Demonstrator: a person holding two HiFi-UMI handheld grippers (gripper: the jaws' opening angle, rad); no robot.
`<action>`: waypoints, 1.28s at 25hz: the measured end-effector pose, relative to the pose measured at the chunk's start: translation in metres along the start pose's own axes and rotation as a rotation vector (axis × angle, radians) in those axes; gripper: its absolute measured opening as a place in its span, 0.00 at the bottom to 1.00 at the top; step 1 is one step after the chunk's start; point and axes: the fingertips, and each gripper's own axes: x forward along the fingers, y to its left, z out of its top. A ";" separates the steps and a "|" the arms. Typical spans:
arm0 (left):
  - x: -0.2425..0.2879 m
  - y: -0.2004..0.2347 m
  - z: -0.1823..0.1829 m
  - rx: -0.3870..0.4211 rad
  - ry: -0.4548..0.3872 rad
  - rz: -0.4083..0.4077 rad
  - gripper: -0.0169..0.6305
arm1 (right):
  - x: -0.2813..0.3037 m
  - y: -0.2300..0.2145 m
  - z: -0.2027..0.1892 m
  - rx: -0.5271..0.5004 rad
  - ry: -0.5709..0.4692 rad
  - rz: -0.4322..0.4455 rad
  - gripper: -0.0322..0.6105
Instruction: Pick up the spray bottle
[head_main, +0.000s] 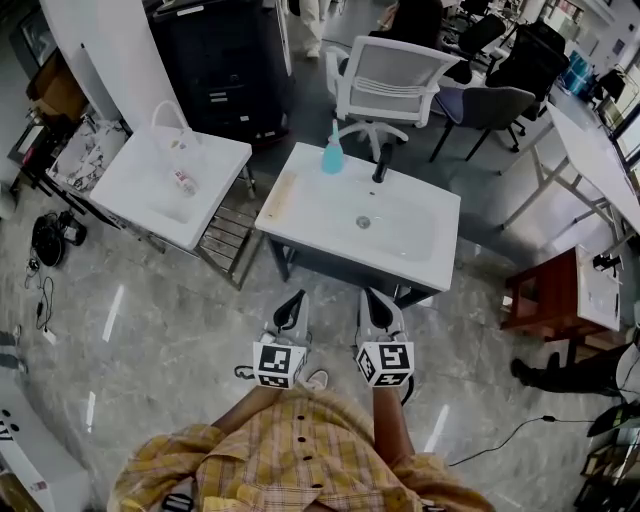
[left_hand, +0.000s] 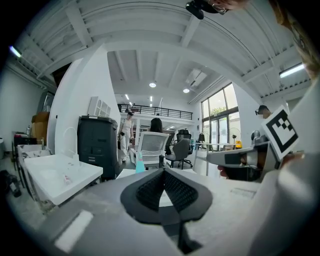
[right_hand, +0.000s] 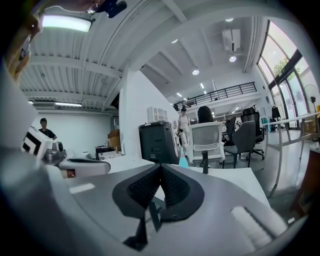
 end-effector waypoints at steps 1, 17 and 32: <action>0.004 0.003 0.000 -0.003 0.001 -0.003 0.02 | 0.005 -0.001 0.000 0.001 0.004 -0.001 0.05; 0.139 0.091 0.042 -0.011 -0.042 -0.069 0.02 | 0.143 -0.029 0.040 -0.052 -0.003 -0.048 0.05; 0.226 0.170 0.080 0.001 -0.024 -0.124 0.02 | 0.241 -0.044 0.087 -0.040 -0.045 -0.173 0.05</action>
